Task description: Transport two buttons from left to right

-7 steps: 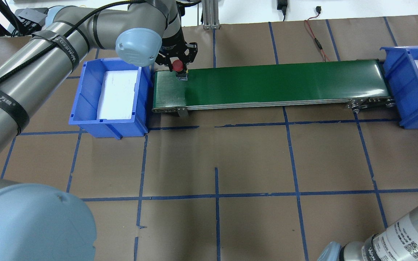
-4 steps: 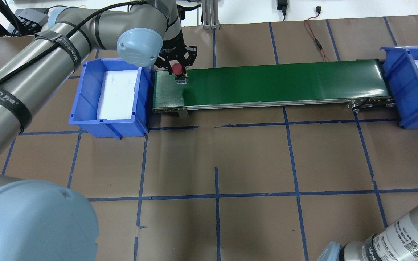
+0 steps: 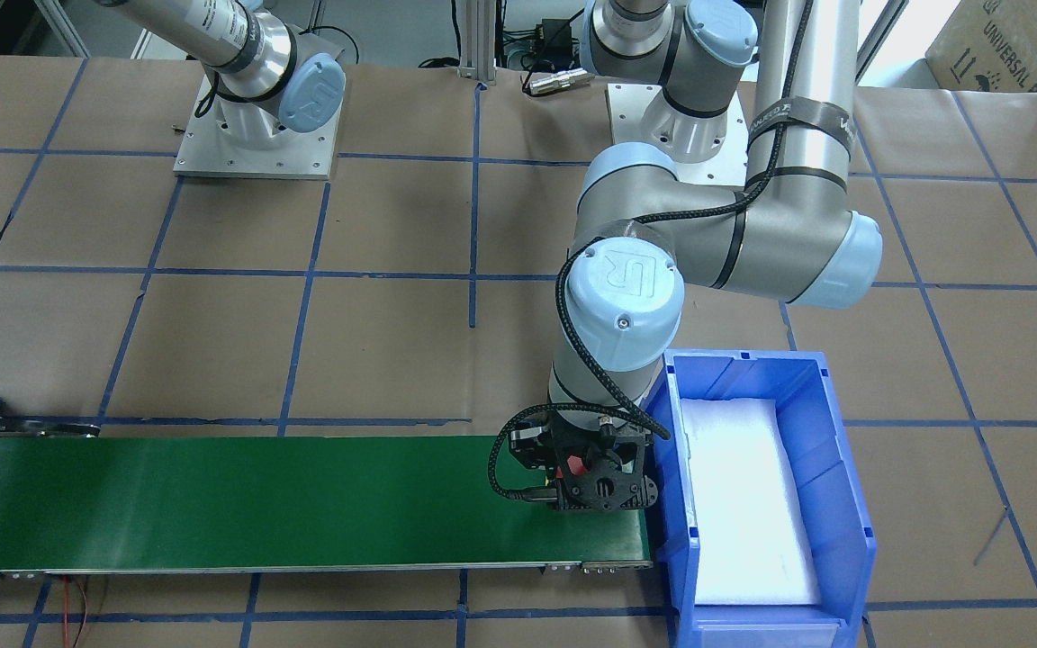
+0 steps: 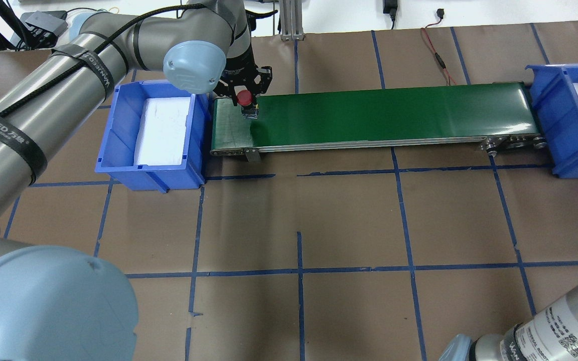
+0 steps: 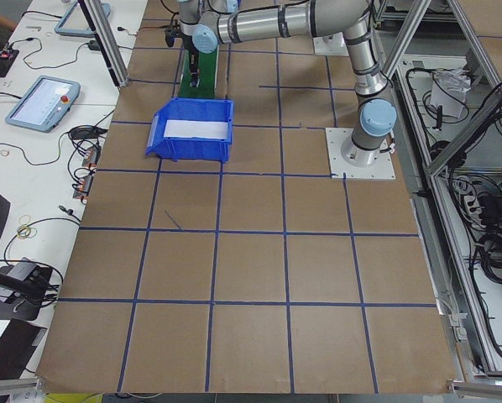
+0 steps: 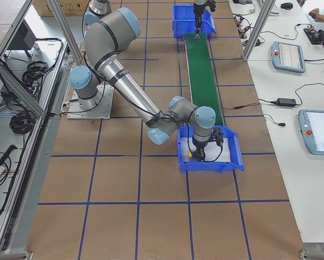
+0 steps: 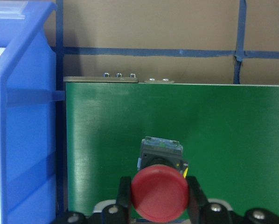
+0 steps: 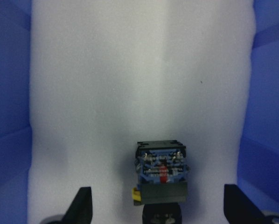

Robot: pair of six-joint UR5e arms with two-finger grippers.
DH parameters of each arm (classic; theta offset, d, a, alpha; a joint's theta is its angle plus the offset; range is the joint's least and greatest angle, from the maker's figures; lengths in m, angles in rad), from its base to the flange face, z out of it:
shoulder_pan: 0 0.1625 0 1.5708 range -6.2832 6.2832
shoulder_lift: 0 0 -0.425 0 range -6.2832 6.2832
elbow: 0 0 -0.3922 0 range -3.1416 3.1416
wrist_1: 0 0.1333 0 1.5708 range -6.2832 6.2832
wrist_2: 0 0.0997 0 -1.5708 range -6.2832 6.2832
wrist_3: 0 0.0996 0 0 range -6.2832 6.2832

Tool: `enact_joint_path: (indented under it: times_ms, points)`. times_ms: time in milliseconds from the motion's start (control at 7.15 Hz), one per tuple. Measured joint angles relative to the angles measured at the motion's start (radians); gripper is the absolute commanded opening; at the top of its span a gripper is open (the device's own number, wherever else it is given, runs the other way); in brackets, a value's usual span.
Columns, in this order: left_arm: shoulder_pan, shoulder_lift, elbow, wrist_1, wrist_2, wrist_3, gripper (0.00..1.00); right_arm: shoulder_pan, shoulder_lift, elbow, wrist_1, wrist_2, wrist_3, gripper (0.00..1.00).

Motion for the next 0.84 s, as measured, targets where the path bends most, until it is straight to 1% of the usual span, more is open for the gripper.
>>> enact_joint_path:
  times_ms: [280,559,699,839]
  points:
    - [0.000,-0.001,-0.002,-0.013,0.000,0.000,0.34,0.000,-0.070,-0.001,0.066,0.000,0.000,1.00]
    - [0.000,-0.001,-0.002,-0.025,0.001,0.000,0.34,0.023,-0.174,0.005,0.162,0.000,0.006,1.00]
    - [0.000,-0.001,-0.002,-0.031,0.001,0.000,0.42,0.059,-0.226,0.024,0.188,-0.002,0.012,1.00]
    - [0.000,-0.001,-0.003,-0.034,0.001,0.000,0.80,0.100,-0.273,0.057,0.200,-0.003,0.022,1.00]
